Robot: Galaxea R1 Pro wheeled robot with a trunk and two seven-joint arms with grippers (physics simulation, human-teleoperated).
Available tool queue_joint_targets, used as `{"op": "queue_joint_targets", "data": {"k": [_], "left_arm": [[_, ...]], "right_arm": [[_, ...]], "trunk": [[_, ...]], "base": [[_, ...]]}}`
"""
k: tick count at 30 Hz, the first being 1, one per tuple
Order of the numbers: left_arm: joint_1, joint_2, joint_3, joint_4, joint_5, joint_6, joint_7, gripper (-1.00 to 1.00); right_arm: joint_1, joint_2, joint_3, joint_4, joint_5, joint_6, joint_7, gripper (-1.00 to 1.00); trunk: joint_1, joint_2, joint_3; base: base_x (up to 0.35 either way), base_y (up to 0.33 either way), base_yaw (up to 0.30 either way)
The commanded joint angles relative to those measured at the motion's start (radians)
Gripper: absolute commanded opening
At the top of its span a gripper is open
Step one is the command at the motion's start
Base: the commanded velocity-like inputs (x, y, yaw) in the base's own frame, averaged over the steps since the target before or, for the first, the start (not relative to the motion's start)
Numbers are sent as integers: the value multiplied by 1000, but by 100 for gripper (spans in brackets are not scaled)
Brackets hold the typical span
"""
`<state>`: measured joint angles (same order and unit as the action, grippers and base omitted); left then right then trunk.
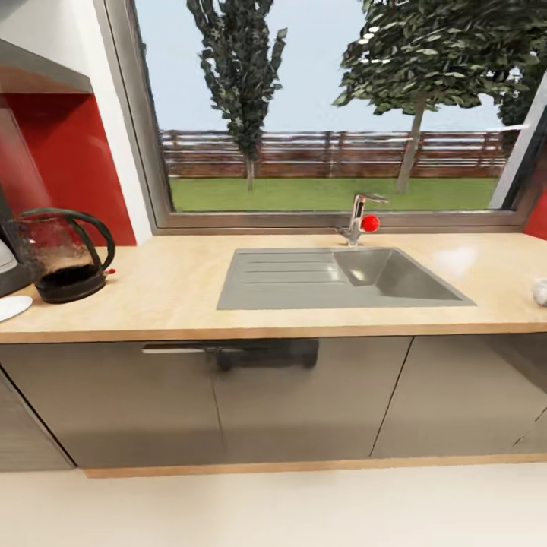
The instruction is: Set up a coffee station on the kitchen countertop: keep the coffee maker on the countertop, move the bottle of coffee from the kitchen shelf to the counter next to the coffee maker, place a paper coffee filter on top of the coffee maker, put the saucer next to the coffee maker with the coffee cup on the saucer, and place the electric kettle next to the coffee maker.
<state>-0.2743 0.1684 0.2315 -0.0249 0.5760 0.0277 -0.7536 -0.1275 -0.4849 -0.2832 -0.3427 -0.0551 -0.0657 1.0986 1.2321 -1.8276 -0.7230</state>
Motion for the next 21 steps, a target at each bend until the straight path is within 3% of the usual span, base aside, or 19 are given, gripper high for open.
{"op": "queue_joint_targets", "data": {"k": [1,10,21], "left_arm": [[0,0,8,0,-4,3,-4,100],[0,0,8,0,-4,3,-3,100],[0,0,8,0,-4,3,-3,100]], "right_arm": [[-1,0,-2,2,1,-6,3,100],[-1,2,-2,3,1,-7,1,100],[-1,2,-2,4,2,-9,-2,100]], "trunk": [[0,0,-1],[0,0,-1],[0,0,-1]], "base": [[5,-303,-278],[1,-308,-267],[0,-311,-27]]}}
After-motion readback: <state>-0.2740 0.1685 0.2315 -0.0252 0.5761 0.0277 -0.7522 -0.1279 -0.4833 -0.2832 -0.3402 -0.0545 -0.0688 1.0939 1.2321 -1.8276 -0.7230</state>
